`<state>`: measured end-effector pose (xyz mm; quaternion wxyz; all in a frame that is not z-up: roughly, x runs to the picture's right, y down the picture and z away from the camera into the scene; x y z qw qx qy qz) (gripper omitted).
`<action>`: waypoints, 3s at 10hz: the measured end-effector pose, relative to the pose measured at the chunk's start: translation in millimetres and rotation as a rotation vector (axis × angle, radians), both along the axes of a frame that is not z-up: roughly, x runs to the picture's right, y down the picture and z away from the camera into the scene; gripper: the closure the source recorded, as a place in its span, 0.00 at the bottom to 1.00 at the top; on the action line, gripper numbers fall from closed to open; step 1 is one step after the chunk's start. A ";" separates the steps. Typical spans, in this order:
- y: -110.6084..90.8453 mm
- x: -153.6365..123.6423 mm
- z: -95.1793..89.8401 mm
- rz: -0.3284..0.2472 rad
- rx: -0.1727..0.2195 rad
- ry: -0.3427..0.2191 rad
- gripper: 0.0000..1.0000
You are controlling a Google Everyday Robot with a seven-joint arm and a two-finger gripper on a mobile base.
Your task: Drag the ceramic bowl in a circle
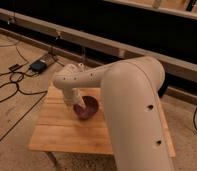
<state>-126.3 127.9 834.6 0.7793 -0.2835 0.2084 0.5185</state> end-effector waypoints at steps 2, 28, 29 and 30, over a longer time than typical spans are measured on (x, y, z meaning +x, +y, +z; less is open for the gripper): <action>8.4 -3.2 5.4 -0.012 -0.017 0.003 0.35; 69.0 -18.8 -82.9 0.112 -0.367 0.020 1.00; 69.8 -6.0 -78.7 0.126 -0.374 0.054 1.00; 68.1 11.9 -70.6 0.148 -0.376 0.100 1.00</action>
